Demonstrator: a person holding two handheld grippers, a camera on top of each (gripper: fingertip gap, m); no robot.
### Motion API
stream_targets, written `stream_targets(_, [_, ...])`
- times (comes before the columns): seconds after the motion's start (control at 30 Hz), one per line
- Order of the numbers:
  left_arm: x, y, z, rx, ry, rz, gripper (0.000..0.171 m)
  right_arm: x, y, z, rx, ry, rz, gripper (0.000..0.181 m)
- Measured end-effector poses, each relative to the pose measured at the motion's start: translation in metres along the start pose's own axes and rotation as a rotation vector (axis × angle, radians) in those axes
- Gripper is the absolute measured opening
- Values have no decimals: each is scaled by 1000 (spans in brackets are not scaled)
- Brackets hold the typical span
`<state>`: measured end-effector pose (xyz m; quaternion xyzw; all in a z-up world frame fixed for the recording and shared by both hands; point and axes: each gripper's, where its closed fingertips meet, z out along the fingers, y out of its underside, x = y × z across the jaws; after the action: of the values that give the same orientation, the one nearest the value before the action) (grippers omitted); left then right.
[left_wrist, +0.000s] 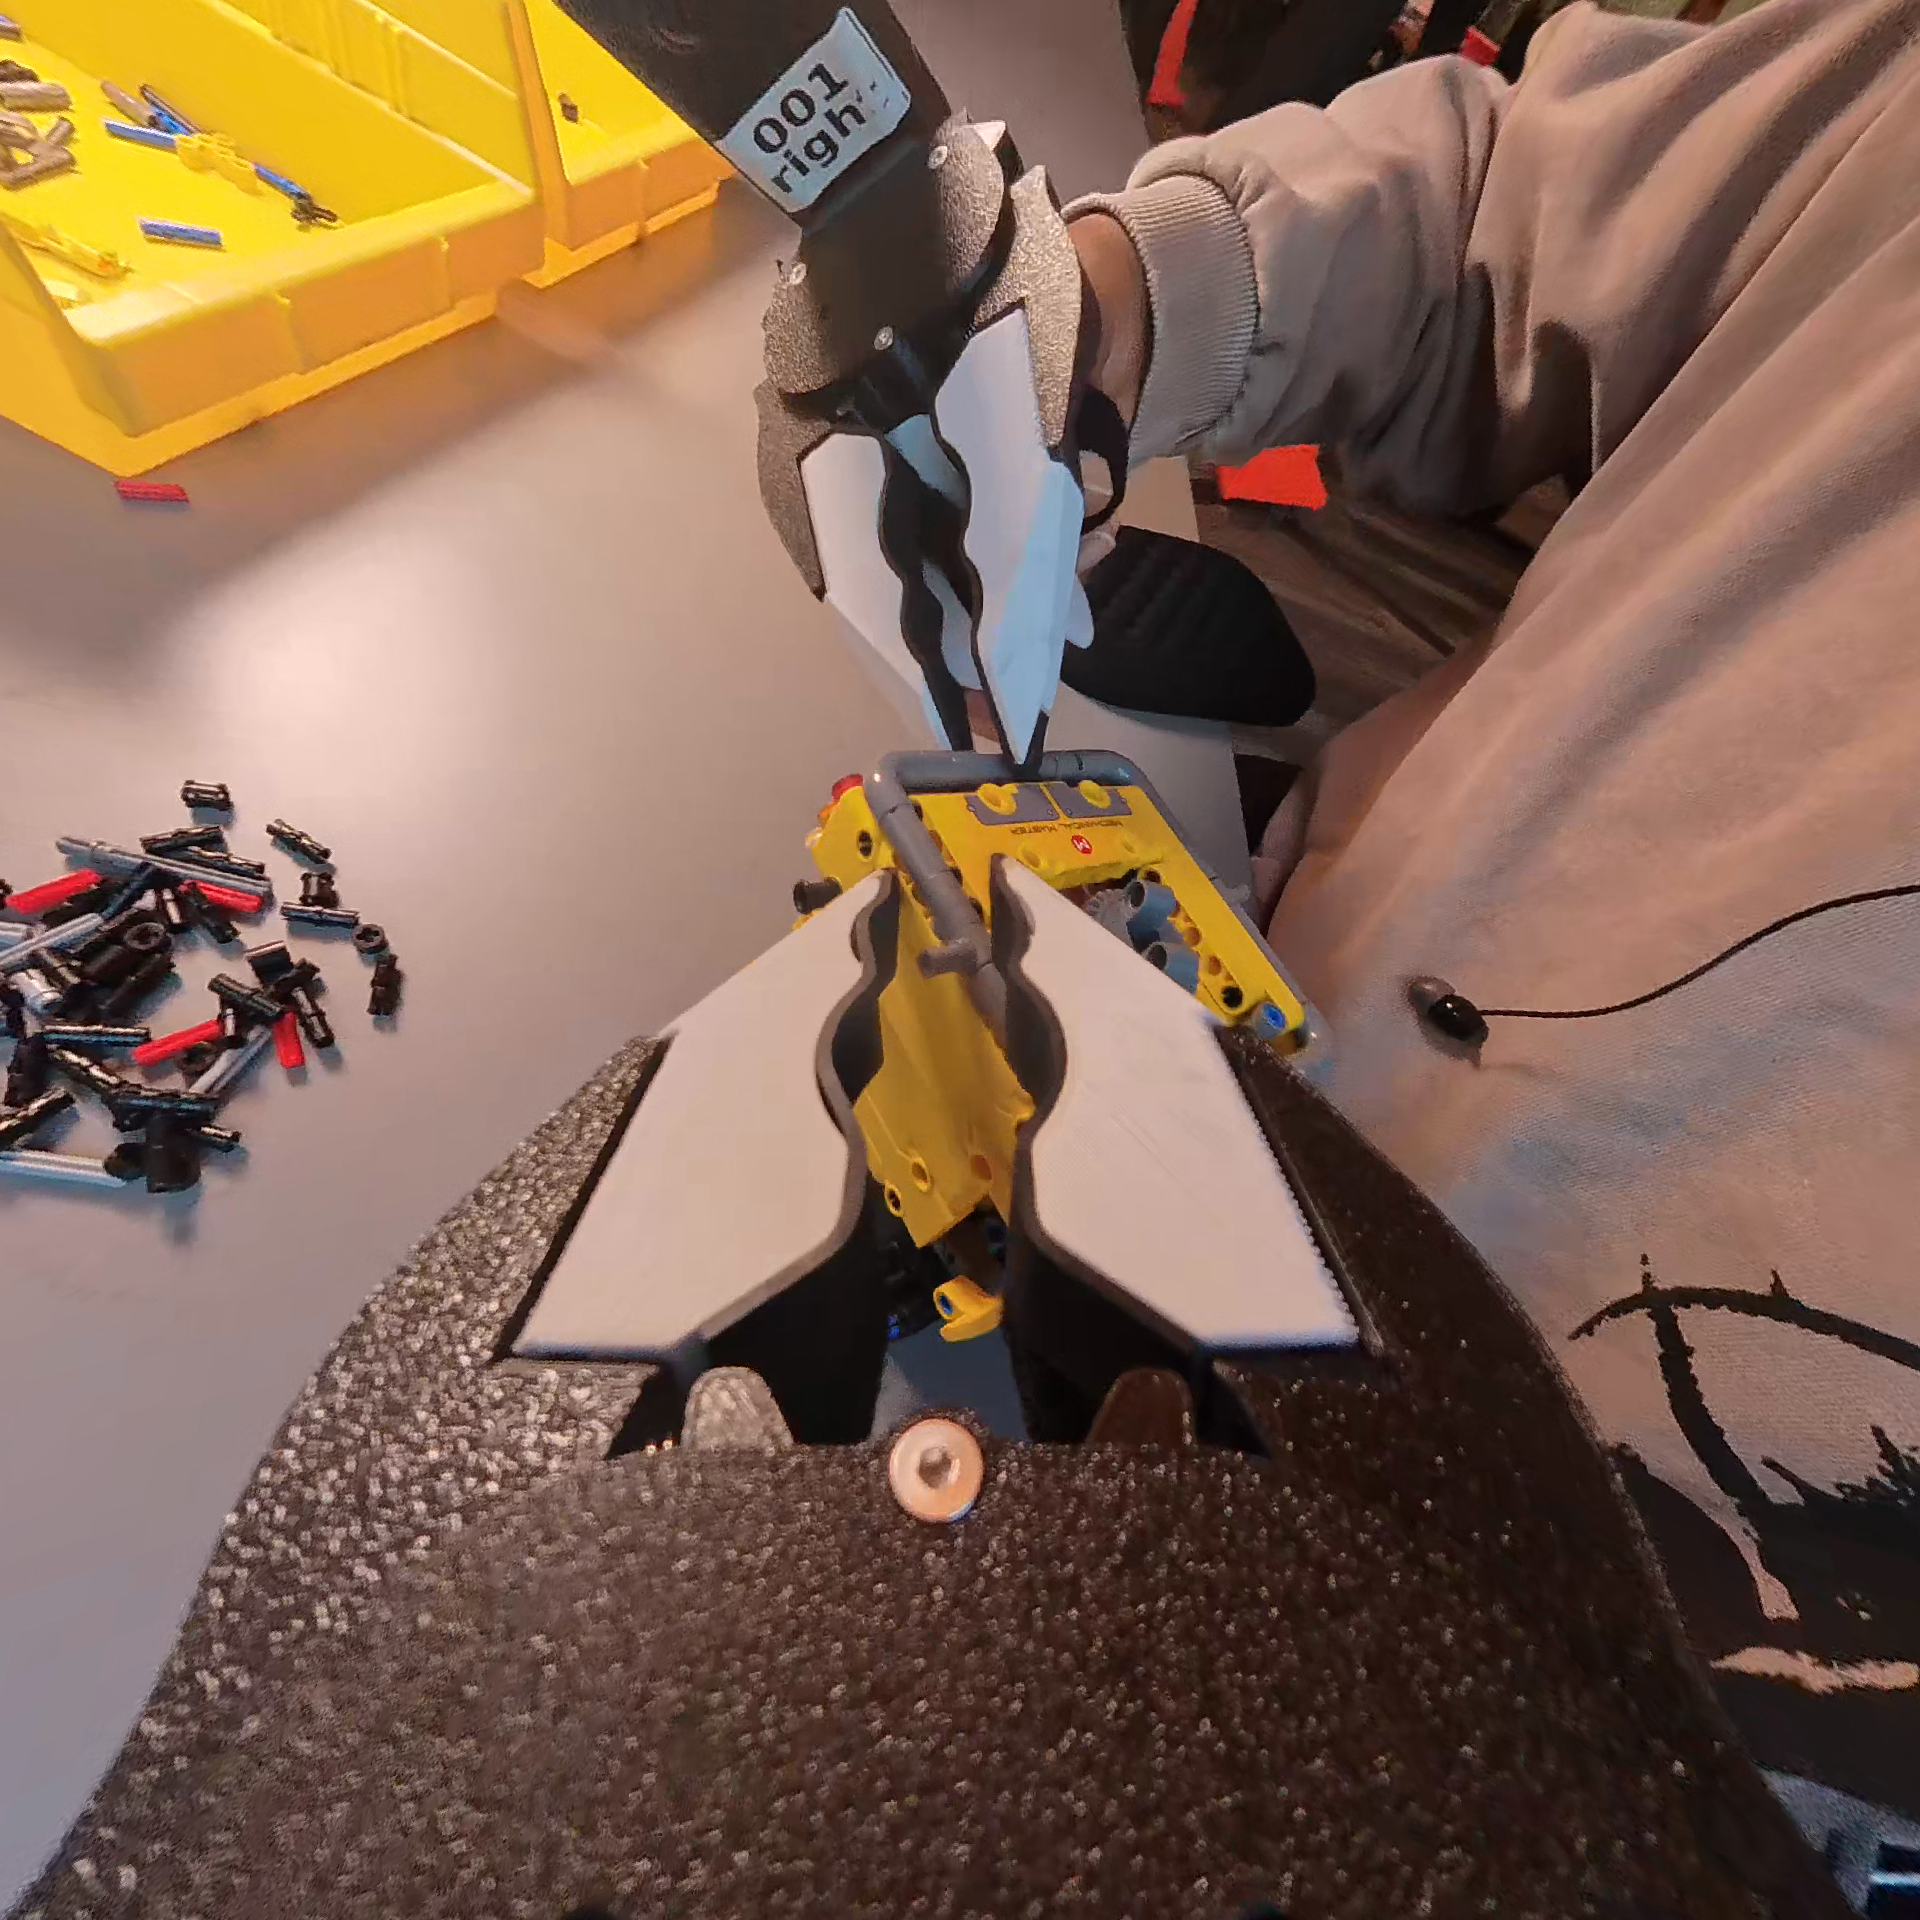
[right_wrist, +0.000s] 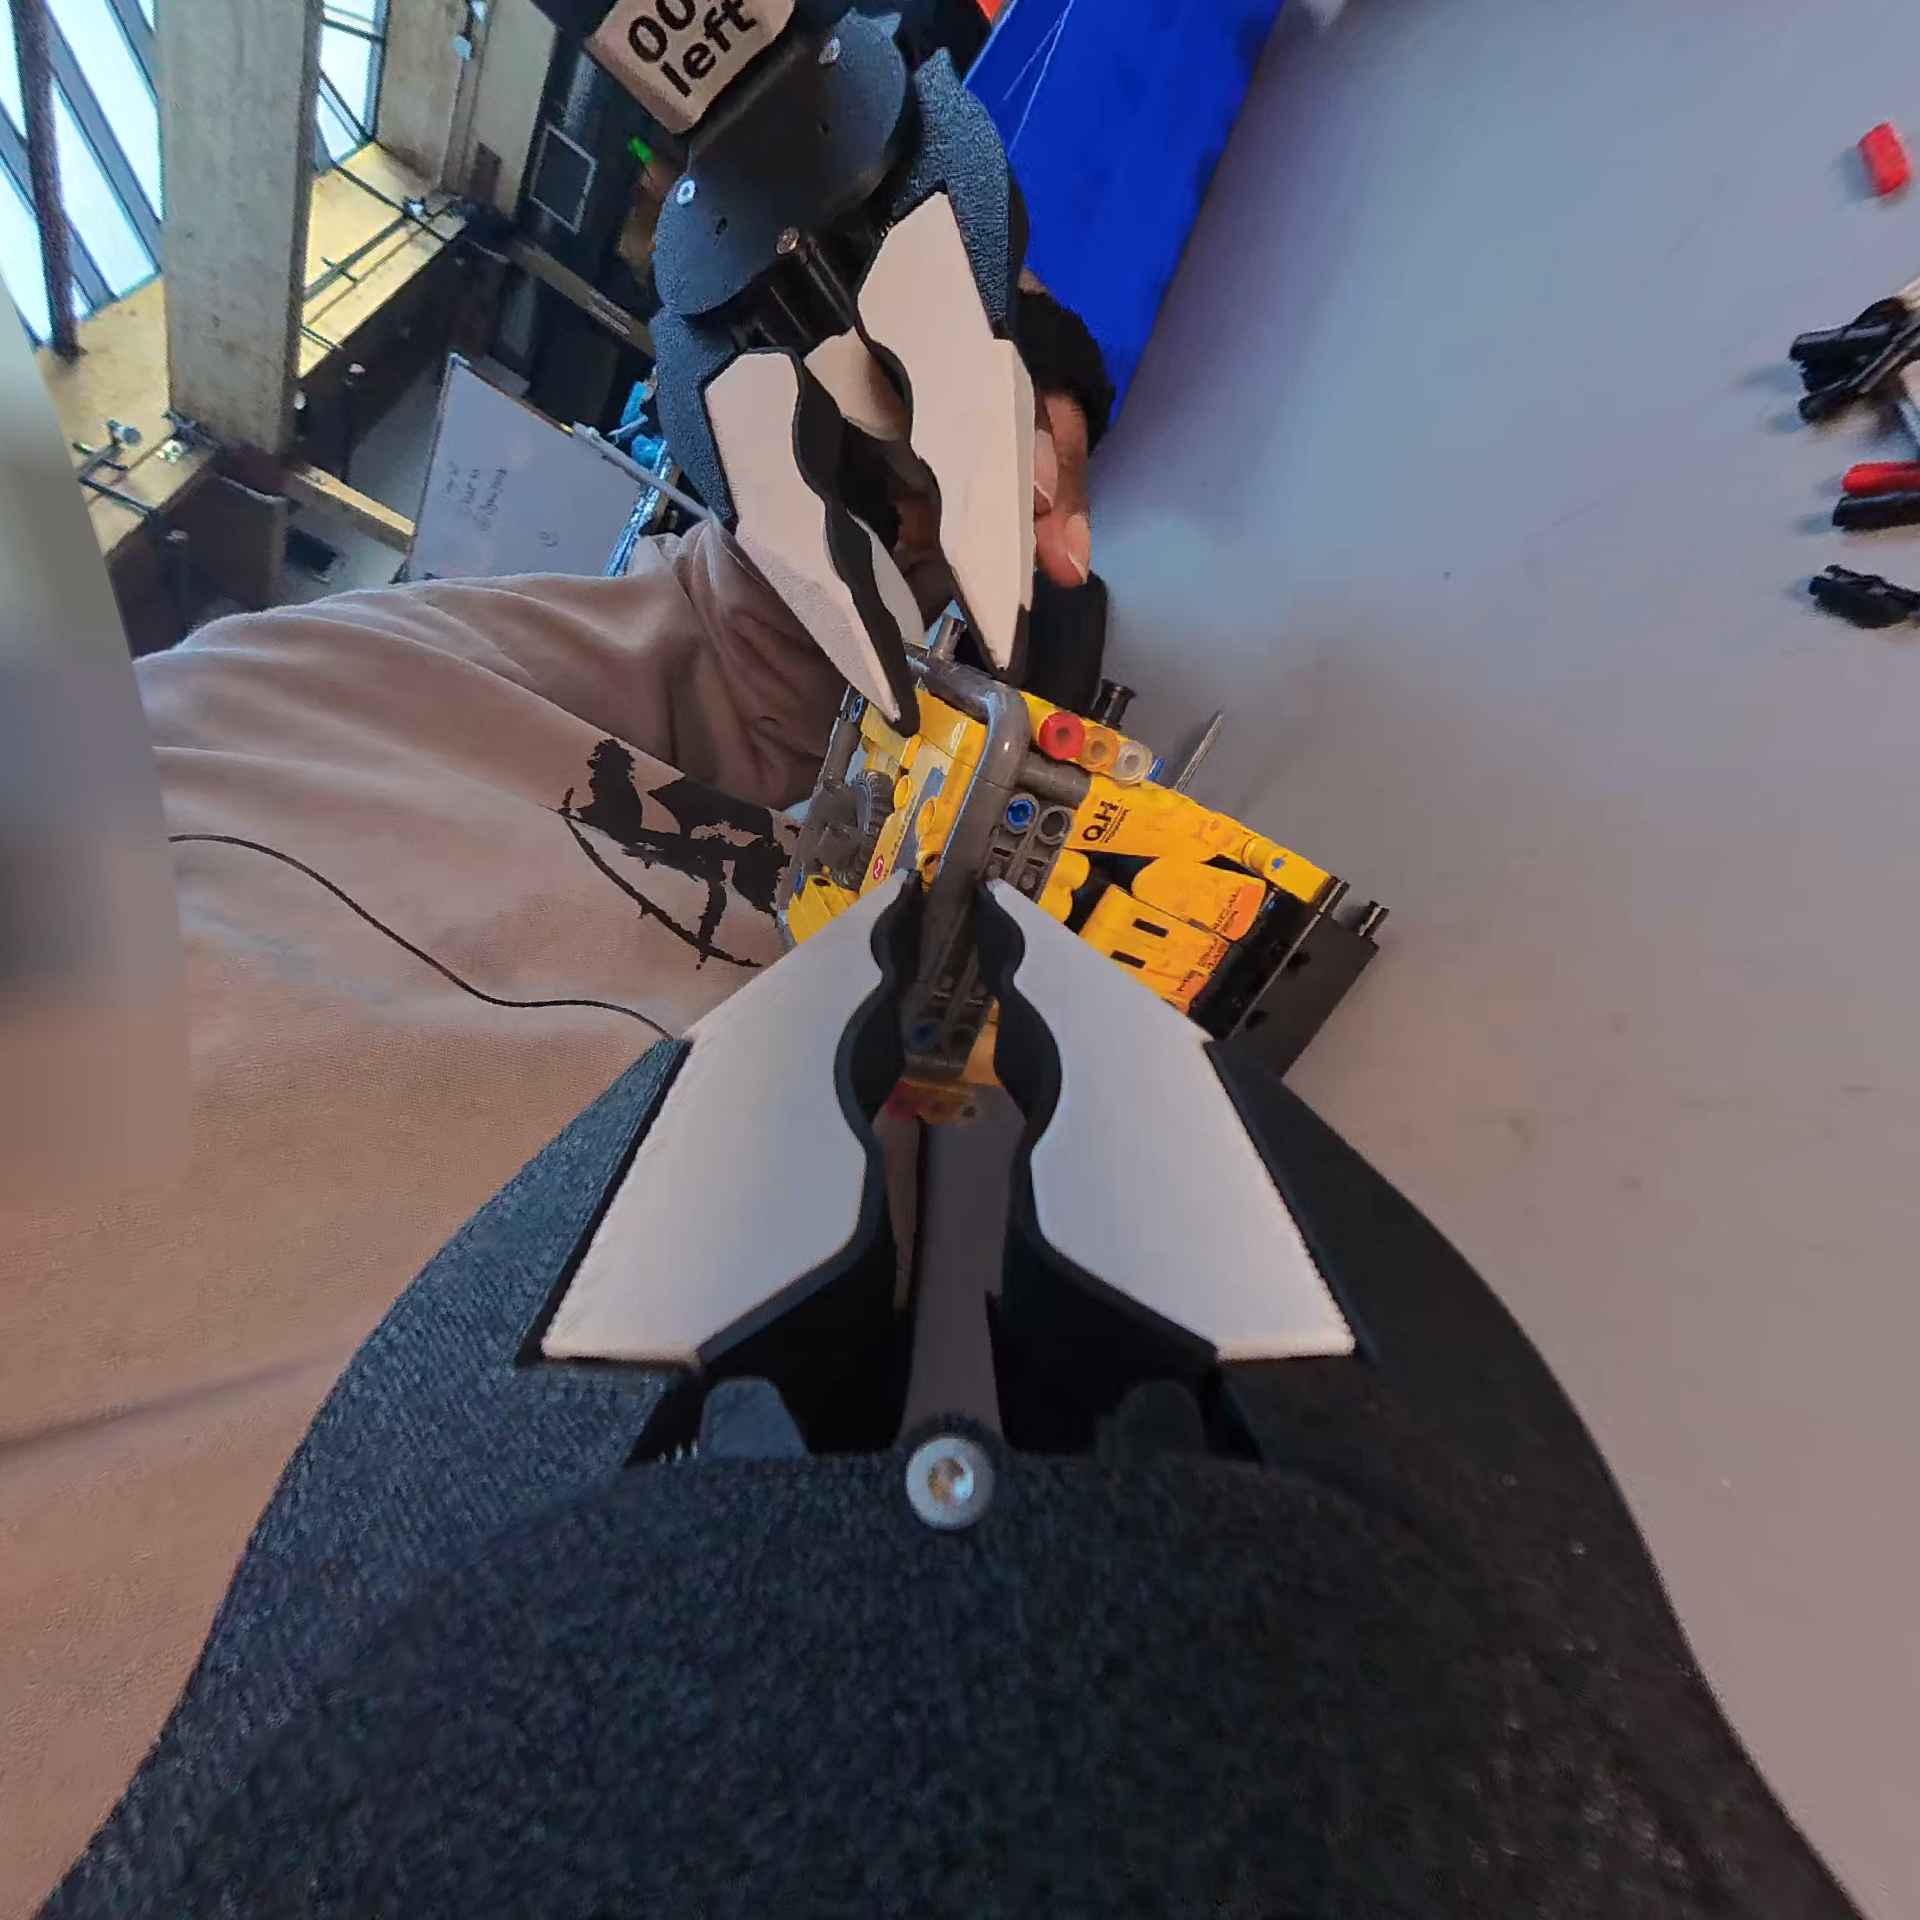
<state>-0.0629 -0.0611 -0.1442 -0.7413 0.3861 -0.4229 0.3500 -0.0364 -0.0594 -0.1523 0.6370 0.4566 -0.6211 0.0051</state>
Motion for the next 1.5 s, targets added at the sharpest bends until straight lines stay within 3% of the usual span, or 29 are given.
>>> stream_targets(0.07, [4,-1,2,8,-27,37,5,-6,6,4,-36,-14,5,8])
stream_targets(0.67, [7,-2,8,-34,-189,118,4,-7,12,0,-91,179,-78,4])
stream_targets(0.93, [0,-4,6,-95,-294,146,26,-5,11,-4,-155,255,-132,5])
stream_targets(1.37, [8,-1,11,-67,-269,121,15,-2,7,-5,-207,414,-195,6])
stream_targets(1.43, [7,-1,10,-59,-272,113,15,-1,5,-6,-227,445,-215,6])
stream_targets(1.5, [6,0,7,-62,-274,101,28,1,3,-6,-237,477,-229,8])
